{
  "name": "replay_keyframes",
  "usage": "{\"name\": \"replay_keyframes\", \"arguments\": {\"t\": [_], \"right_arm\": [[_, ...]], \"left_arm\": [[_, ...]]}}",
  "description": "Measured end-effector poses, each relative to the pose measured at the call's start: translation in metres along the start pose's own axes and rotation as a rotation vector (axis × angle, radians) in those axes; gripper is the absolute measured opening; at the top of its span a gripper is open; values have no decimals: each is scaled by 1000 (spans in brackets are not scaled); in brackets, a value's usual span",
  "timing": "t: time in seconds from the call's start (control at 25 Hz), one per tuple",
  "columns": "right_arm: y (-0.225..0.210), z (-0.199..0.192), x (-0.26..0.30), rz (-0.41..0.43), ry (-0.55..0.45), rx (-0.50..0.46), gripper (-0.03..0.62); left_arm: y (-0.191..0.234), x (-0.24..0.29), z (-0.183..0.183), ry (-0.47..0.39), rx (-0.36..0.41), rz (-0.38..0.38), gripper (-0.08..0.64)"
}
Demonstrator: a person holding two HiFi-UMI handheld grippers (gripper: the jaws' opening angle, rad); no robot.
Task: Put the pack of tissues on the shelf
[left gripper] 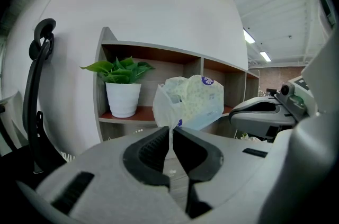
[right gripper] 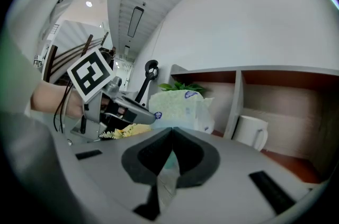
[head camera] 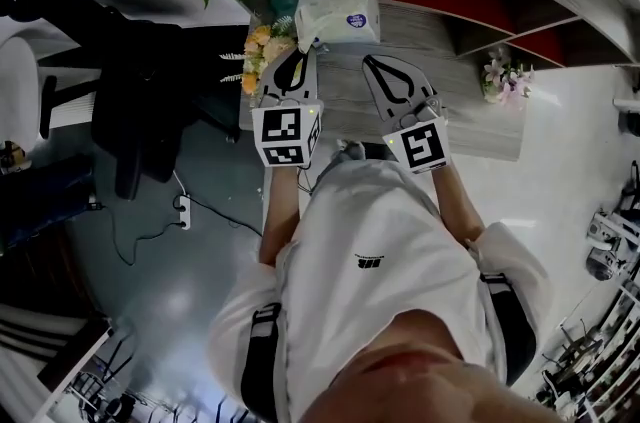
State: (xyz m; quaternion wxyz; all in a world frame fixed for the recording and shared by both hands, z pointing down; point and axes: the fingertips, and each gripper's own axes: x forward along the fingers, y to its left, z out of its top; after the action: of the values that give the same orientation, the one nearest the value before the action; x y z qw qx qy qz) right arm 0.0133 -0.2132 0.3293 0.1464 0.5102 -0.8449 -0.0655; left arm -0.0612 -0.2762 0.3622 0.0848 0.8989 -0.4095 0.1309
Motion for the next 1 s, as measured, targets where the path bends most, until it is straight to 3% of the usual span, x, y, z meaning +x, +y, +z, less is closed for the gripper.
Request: {"name": "replay_keyframes", "arguments": {"t": [1.0], "right_arm": [[-44, -5, 37, -7, -1, 23, 26]], "left_arm": [[24, 60, 18, 23, -5, 12, 43]]}}
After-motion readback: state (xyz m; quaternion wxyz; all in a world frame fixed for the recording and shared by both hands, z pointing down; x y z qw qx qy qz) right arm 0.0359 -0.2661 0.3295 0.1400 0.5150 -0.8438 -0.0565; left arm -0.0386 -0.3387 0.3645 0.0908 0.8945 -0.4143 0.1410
